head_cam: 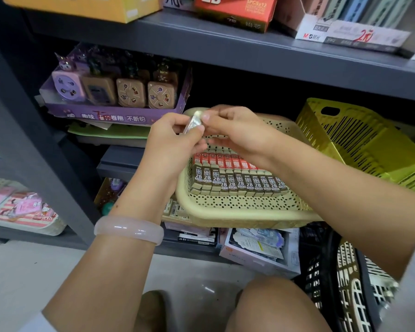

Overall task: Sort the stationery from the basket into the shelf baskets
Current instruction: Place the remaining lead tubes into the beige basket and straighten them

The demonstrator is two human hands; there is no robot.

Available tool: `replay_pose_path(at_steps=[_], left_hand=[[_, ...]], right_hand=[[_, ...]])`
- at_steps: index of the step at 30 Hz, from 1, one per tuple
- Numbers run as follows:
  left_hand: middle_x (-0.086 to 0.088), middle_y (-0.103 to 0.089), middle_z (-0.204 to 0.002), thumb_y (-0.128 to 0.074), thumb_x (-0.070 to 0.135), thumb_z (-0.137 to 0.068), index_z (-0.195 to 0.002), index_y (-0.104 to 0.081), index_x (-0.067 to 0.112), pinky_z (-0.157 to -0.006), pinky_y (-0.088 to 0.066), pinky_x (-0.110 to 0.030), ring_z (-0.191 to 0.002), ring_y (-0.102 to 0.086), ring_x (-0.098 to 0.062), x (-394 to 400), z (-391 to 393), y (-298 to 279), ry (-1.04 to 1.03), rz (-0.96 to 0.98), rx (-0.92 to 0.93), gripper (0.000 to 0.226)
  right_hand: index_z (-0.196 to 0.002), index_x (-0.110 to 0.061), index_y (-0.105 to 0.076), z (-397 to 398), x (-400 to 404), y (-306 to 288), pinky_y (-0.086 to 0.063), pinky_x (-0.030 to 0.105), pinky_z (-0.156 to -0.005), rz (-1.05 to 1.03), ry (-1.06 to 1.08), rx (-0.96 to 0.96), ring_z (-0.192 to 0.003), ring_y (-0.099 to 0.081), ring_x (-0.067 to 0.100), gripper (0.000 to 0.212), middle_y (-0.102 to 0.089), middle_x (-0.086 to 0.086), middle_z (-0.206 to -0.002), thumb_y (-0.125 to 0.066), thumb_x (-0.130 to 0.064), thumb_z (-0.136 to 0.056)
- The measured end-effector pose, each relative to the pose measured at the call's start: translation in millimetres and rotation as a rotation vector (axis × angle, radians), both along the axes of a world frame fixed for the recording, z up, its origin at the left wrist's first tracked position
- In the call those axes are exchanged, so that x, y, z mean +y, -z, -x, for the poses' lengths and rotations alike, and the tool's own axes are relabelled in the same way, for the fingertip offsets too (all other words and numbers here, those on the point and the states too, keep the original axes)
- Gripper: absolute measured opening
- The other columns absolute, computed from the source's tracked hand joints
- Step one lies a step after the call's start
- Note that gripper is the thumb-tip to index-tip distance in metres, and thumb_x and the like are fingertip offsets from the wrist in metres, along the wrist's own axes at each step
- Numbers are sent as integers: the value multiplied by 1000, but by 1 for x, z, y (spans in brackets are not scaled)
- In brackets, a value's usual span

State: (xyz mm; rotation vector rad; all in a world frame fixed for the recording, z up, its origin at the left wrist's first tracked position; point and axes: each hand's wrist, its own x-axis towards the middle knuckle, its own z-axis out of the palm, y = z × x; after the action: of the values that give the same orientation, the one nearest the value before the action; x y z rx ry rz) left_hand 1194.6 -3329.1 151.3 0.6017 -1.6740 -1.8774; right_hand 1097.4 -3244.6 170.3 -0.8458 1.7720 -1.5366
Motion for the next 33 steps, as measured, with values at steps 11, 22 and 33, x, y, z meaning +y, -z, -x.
replay_pose_path(at_steps=[11, 22, 33], left_hand=[[2, -62, -111, -53, 16, -89, -96, -59, 25, -99, -42, -31, -110, -54, -11, -5, 2, 0, -76, 298, -107, 13], [2, -61, -110, -50, 15, -89, -98, -60, 22, -84, -39, -20, -108, -53, -10, -1, 1, 2, -87, 377, -123, 15], [15, -53, -83, -50, 11, -85, -88, -53, 25, -74, -41, -11, -77, -52, 1, 12, -38, 11, -307, 352, -92, 14]], right_hand=[[-89, -2, -57, 28, 28, 30, -53, 18, -52, -603, 214, 81, -53, -56, 11, 9, -59, 7, -68, -55, -11, -91], [-94, -2, -58, 20, 19, 38, -58, 25, -63, -730, 131, 82, -64, -63, 14, 8, -61, 13, -84, -59, -5, -87], [-91, -10, -59, -38, 51, -7, -51, 20, -58, -247, 75, 418, -60, -56, 7, 12, -62, 0, -74, -49, -13, -95]])
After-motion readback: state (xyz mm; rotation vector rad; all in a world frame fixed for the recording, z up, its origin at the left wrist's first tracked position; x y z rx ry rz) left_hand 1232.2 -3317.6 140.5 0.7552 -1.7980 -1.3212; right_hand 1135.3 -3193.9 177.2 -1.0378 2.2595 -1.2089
